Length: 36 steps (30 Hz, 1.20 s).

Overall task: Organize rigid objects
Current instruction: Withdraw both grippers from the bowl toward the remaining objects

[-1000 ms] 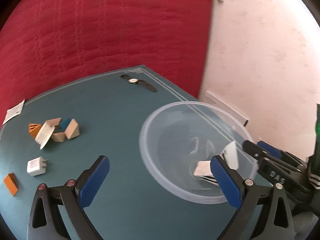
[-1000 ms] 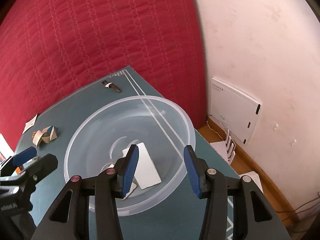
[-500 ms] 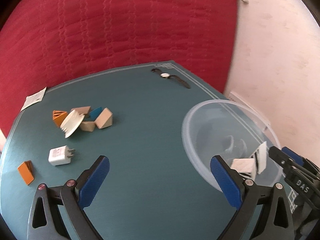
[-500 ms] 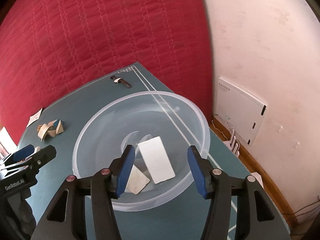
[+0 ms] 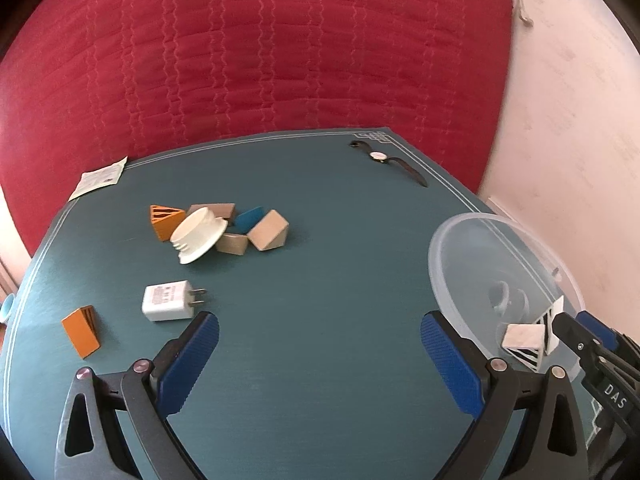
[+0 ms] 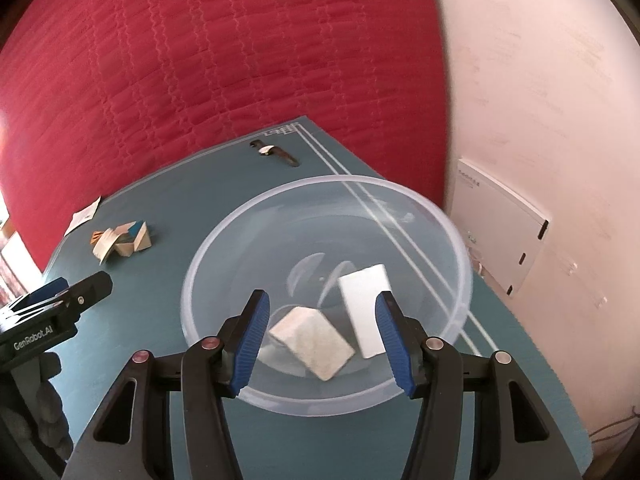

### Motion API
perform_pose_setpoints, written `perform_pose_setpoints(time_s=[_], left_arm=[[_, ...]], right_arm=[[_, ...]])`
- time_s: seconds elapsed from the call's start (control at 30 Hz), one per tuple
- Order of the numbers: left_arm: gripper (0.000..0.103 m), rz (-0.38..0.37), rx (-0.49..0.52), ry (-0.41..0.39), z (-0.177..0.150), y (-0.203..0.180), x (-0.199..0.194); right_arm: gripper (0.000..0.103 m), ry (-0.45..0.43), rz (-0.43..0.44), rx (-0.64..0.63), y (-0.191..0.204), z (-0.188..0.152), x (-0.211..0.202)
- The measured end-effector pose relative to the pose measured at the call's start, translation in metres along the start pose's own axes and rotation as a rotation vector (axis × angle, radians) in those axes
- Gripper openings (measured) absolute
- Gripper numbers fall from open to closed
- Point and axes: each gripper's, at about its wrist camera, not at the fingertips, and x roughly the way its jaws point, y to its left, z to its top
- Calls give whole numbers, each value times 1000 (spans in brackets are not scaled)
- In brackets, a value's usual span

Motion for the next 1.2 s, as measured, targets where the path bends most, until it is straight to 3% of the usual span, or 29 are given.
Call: perform_pose_setpoints(time_s=[0.5,1.2], left_arm=[[103,88,-89,4,-5,62,-2],[103,352,-293,53,-26,180,2]], right_arm=[[57,17,82,-88,55,2,6],[58,92,202,-188,117,-19,16]])
